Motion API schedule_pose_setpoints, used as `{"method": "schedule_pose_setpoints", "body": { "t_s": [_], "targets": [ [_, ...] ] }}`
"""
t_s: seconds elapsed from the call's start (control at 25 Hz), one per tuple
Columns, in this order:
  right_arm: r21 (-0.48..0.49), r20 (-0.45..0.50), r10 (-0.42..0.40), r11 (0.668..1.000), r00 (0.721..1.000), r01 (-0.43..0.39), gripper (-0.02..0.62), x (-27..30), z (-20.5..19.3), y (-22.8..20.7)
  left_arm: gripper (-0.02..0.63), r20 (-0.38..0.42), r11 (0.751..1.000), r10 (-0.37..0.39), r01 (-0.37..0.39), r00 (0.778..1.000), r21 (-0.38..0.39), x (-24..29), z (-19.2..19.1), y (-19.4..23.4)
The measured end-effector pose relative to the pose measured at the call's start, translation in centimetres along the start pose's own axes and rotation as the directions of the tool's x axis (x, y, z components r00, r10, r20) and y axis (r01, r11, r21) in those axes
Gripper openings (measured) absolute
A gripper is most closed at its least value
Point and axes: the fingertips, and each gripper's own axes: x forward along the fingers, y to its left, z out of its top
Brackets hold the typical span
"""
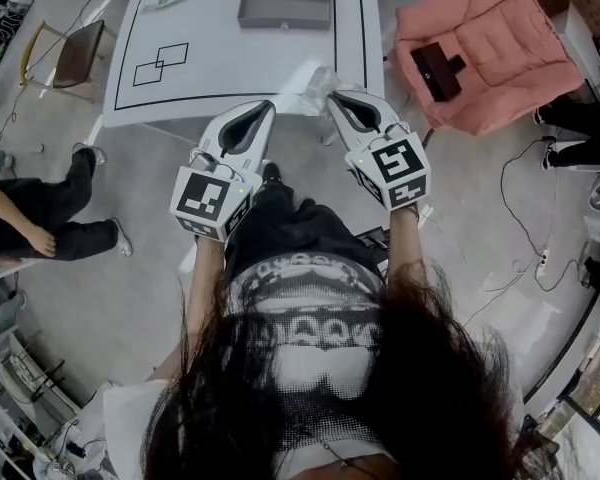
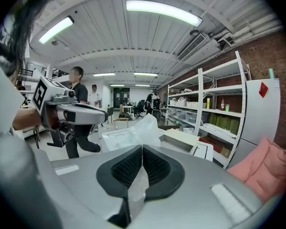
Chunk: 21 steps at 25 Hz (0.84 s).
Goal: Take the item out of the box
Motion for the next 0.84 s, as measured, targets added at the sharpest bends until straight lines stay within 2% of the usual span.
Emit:
{"method": "schedule_pose_setpoints", "body": {
  "t_s": [0.84],
  "targets": [
    [-0.021,0.05,0.019,1.0,0.999,-0.018,0.012,-4.4,-0.5,2.8,0.0,-0.006,0.999,-0.001,0.001,1.0,0.037,-2.8,-0.6,-4.7]
  ]
}}
